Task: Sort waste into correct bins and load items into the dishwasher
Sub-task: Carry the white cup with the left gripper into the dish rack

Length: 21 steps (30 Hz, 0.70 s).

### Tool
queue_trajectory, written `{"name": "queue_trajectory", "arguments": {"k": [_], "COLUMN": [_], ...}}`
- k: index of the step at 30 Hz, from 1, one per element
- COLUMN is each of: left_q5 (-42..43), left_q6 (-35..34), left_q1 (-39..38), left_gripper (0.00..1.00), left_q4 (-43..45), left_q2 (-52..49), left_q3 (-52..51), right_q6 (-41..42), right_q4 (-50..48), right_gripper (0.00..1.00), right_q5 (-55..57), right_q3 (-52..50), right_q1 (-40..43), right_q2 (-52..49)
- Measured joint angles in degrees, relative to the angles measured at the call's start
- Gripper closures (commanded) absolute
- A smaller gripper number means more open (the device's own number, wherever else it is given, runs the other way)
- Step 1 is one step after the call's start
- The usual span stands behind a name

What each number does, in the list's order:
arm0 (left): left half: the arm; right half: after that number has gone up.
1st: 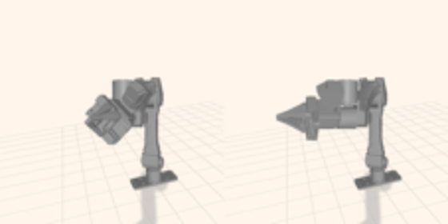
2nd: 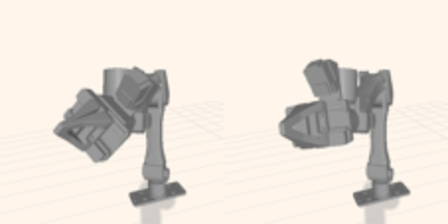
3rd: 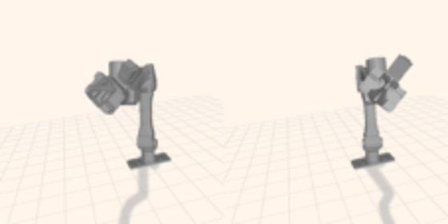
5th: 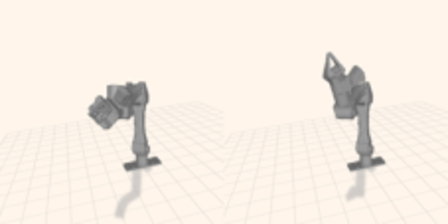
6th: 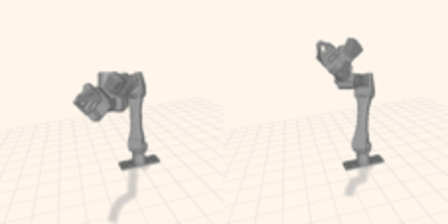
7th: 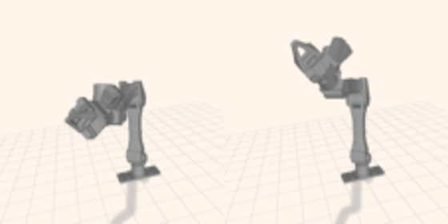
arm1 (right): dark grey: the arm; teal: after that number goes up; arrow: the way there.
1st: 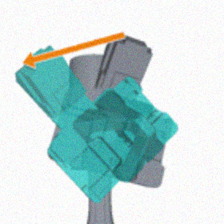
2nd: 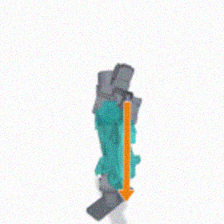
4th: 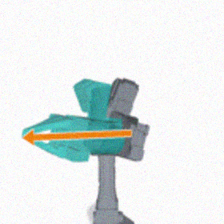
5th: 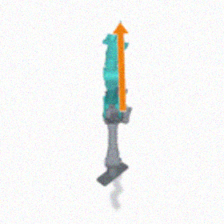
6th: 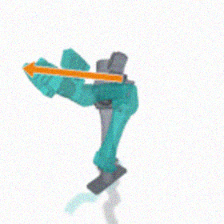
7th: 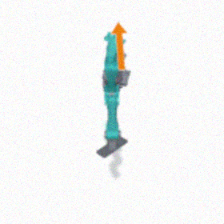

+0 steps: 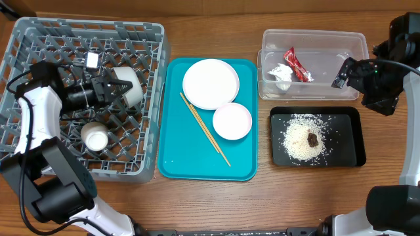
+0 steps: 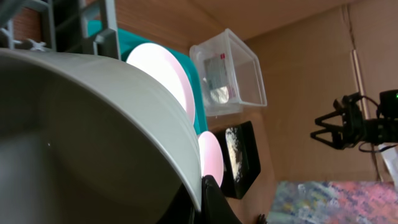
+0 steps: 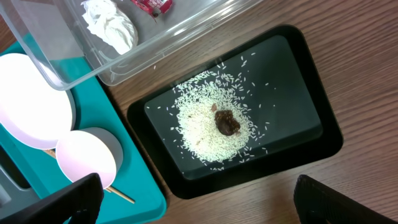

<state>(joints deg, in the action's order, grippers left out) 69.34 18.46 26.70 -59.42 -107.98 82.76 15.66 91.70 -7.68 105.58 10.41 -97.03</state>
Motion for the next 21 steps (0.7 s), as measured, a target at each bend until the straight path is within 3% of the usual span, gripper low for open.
{"name": "queue_trajectory", "arguments": {"k": [2, 4, 8, 14, 16, 21], "left_q5": [0.3, 0.1, -4.7, -9.6, -10.7, -12.2], "left_q6": [0.1, 0.2, 0.8, 0.7, 0.8, 0.8], "left_q1": [1.4, 2.7, 4.4, 5.7, 6.1, 7.8], "left_gripper": [0.95, 0.87, 0.41, 0.15, 0.0, 0.0], "left_q4": [-0.7, -1.5, -4.2, -6.8, -7.2, -7.7], "left_q2": [-0.3, -0.3, -0.5, -1.0, -1.0, -0.9], "left_q3": [0.0, 0.0, 0.0, 0.0, 0.0, 0.0], "right_q6": [0.0, 0.0, 0.0, 0.0, 0.0, 0.0], "right_q4": [0.0, 0.1, 0.2, 0.4, 0.4, 0.4], "right_gripper": [0.0, 0.0, 0.0, 0.0, 0.0, 0.0], "right_q5": [0.0, 0.0, 0.0, 0.0, 0.0, 0.0], "right_q3": [0.0, 0.0, 0.0, 0.0, 0.0, 0.0], "right_q1": [0.0, 0.0, 0.0, 0.0, 0.0, 0.0], "right_q2": [0.0, 0.0, 0.0, 0.0, 0.0, 0.0]}}
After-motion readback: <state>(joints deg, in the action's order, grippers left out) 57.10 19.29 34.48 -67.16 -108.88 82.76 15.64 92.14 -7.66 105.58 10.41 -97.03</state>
